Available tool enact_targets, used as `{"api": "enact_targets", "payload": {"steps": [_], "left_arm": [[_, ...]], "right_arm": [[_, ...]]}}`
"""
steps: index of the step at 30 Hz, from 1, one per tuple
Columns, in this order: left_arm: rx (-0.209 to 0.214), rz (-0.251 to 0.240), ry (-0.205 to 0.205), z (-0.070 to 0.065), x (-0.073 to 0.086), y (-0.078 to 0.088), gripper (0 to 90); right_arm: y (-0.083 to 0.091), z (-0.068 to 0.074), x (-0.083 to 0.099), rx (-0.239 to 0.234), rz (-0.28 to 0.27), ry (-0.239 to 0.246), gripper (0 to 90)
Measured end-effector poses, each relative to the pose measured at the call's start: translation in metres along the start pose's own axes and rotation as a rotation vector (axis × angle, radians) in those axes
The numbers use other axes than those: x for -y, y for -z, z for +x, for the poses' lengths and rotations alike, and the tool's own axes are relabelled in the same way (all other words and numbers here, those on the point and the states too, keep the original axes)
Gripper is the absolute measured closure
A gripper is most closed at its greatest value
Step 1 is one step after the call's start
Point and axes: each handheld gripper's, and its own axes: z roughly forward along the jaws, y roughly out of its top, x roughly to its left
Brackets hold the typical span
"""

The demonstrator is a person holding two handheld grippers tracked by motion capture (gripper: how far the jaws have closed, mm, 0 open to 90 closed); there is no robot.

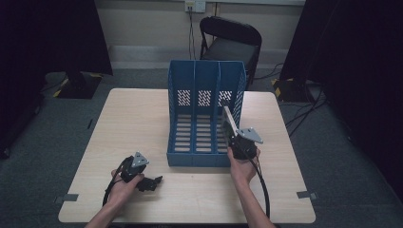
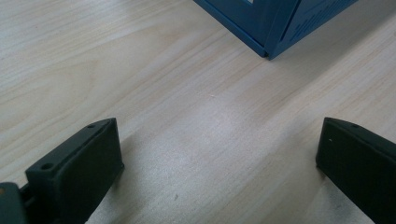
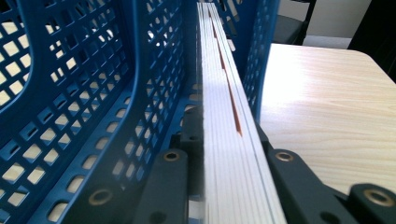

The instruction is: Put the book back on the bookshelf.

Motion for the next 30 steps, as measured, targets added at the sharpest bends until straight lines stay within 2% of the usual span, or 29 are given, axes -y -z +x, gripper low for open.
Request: {"api": "enact_targets", "payload": {"steps": [4, 10, 14, 18, 24, 30], "left_arm": [[0.001, -0.001, 0.001, 0.0, -0.0002, -0.0003, 0.0], [0.002, 0.0, -0.004, 0.0003, -0.0011, -0.001, 0.0], [0.002, 0.001, -0.004, 0.0001, -0.0011, -0.001, 0.0], [0.002, 0.001, -0.004, 0.0001, -0.0011, -0.001, 0.0], [0.001, 0.001, -0.004, 0.0001, -0.0011, -0.001, 0.0], [0.001, 0.0, -0.005, 0.0001, -0.0011, -0.001, 0.0]], "right_arm": [[0.0021, -0.0021, -0.0015, -0.005, -0.01, -0.017, 76.5], [0.0028, 0.0005, -0.0019, 0.031, -0.029, -0.015, 76.6], [0.0017, 0.0035, -0.0007, 0.083, -0.031, -0.042, 76.6], [-0.0001, 0.0021, -0.0006, 0.098, -0.027, -0.082, 76.5], [-0.0015, 0.0045, 0.0017, 0.138, -0.036, -0.079, 76.5], [-0.0021, 0.0051, 0.0024, 0.146, -0.025, -0.083, 75.8]]}}
